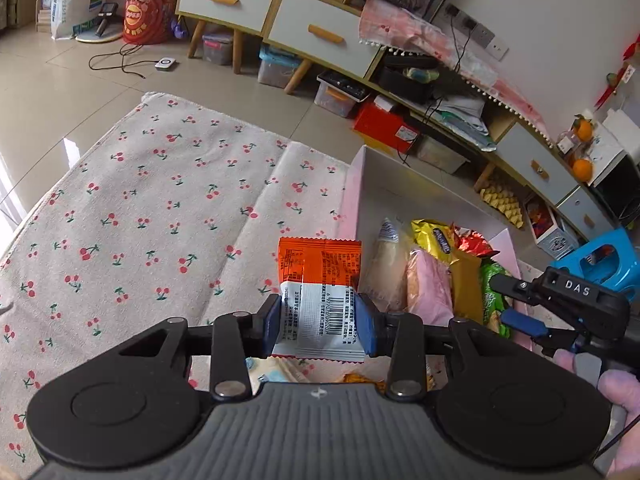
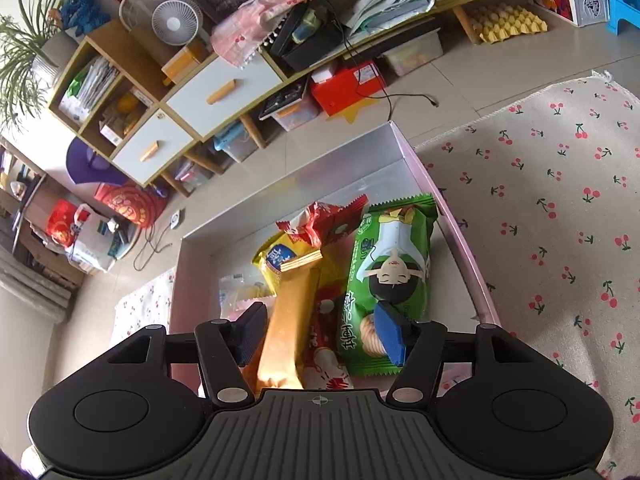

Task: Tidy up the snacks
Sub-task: 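Carry the orange packet with the left tool while the right tool carries the wafer bar into the box, then open the left tool into the pink box while the right tool releases the wafer bar inside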

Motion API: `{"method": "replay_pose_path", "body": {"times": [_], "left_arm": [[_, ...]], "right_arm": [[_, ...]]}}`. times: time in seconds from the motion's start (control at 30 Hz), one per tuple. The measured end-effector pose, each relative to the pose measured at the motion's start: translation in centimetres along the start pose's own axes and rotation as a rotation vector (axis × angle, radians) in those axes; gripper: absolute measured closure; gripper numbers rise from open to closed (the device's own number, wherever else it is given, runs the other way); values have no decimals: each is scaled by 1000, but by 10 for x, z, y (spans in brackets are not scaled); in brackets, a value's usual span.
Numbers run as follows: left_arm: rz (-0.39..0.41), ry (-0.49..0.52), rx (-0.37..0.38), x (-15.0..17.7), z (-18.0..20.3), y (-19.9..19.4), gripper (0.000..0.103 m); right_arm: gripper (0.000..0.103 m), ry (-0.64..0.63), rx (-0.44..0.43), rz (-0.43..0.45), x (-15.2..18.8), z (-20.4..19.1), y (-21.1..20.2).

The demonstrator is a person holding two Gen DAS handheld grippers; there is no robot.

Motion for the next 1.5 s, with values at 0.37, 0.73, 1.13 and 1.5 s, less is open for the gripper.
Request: {"method": "replay_pose_path", "body": {"times": [0.37,0.73,1.13,1.5], "left_arm": [[25,229,-8,-27,66,61,66],[91,298,-82,-29,72,67,27],[87,350,-78,-20,78,36,20],[83,358,-74,-2,71,6,15]], "right_arm": [[33,-95,-7,51,-8,2,-12],[33,-97,1,32,-6,7,-5],[33,-113,14,22,4,-7,-26],[23,-160,40,36,25,-22,-64]]}}
Point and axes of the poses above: each gripper's, at about its wrist camera, not at the fingertips, and y roughly the way its jaws point, z to its right, x to its underside, the point moved 3 cm from there along y, roughly the way its jaws point, and after that the axes turned 1 degree about x, right-handed, at the moved point
